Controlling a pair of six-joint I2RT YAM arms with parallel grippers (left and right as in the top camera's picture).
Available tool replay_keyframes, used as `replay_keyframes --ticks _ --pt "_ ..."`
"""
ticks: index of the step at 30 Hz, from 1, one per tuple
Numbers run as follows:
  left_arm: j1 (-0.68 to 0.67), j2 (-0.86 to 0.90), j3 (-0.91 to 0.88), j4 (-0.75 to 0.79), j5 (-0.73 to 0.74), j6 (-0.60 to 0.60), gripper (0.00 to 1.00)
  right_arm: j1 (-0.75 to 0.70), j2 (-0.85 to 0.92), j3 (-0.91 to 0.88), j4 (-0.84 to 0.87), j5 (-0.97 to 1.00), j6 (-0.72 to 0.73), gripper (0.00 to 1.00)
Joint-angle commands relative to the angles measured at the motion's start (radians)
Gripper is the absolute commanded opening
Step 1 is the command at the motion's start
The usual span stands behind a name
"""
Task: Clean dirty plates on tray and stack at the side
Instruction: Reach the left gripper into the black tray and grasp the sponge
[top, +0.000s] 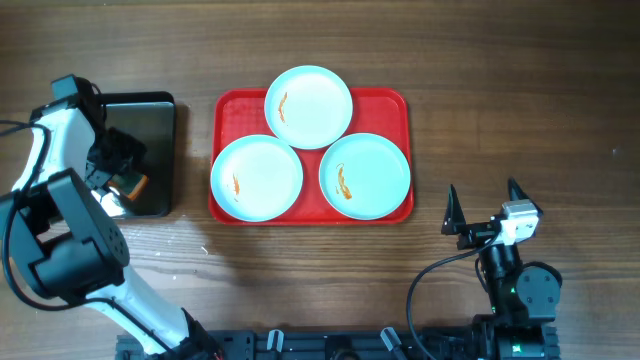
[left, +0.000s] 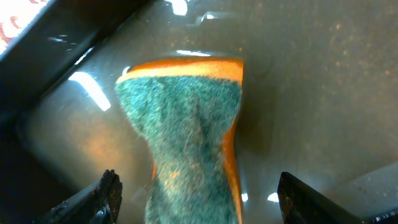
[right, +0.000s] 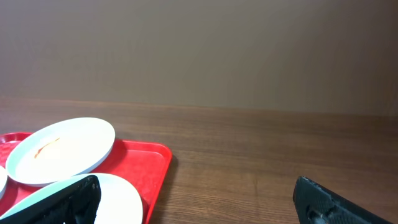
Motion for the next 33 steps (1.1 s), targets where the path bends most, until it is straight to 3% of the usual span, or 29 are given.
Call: replay_keyframes --ticks 1,4,7,9,13,16,17,18,19,24,25,27,28,33 --pt "0.002 0.027 -0.023 0.034 0.014 -0.015 0.71 -0.006 -0.005 -0.001 0.005 0.018 -0.012 1.0" --pt "0.002 0.029 -0.033 0.047 0.062 -0.014 0.58 -0.006 -0.005 -0.001 0.005 0.018 -0.012 1.0" --pt "0.002 0.033 -0.033 0.035 0.076 -0.014 0.52 -0.006 -0.005 -0.001 0.005 0.018 -0.012 1.0" --pt "0.002 0.034 -0.044 0.032 0.076 -0.014 0.52 -0.006 -0.005 -0.001 0.005 0.018 -0.012 1.0" --pt "0.002 0.034 -0.103 0.061 0.075 -0.014 0.61 -0.006 -0.005 -0.001 0.005 0.018 -0.012 1.0" --pt "0.002 0.034 -0.13 0.082 0.076 -0.014 0.59 -0.006 -0.005 -0.001 0.005 0.018 -0.012 1.0" --pt "0.002 0.034 -0.13 0.083 0.076 -0.014 0.51 -0.006 -0.005 -0.001 0.005 0.018 -0.012 1.0" --pt "0.002 0.034 -0.13 0.085 0.075 -0.014 0.32 -0.006 -0.005 -0.001 0.005 0.018 -0.012 1.0" --pt "0.002 0.031 -0.13 0.085 0.075 -0.014 0.04 -0.006 -0.005 -0.001 0.005 0.018 -0.012 1.0" --pt "0.004 -0.003 -0.118 0.088 0.068 -0.01 0.04 -0.006 -0.005 -0.001 0.005 0.018 -0.012 1.0" --pt "0.004 -0.016 -0.116 0.088 0.068 -0.011 0.17 -0.006 -0.005 -0.001 0.005 0.018 -0.012 1.0" --pt "0.004 -0.031 -0.116 0.091 0.068 -0.011 0.94 -0.006 -0.005 -0.001 0.005 0.018 -0.012 1.0" --pt "0.004 -0.032 -0.116 0.097 0.068 -0.011 1.0 -0.006 -0.005 -0.001 0.005 0.018 -0.012 1.0" --pt "0.004 -0.031 -0.117 0.171 0.068 -0.011 1.0 -0.006 -0.005 -0.001 0.005 0.018 -0.012 1.0"
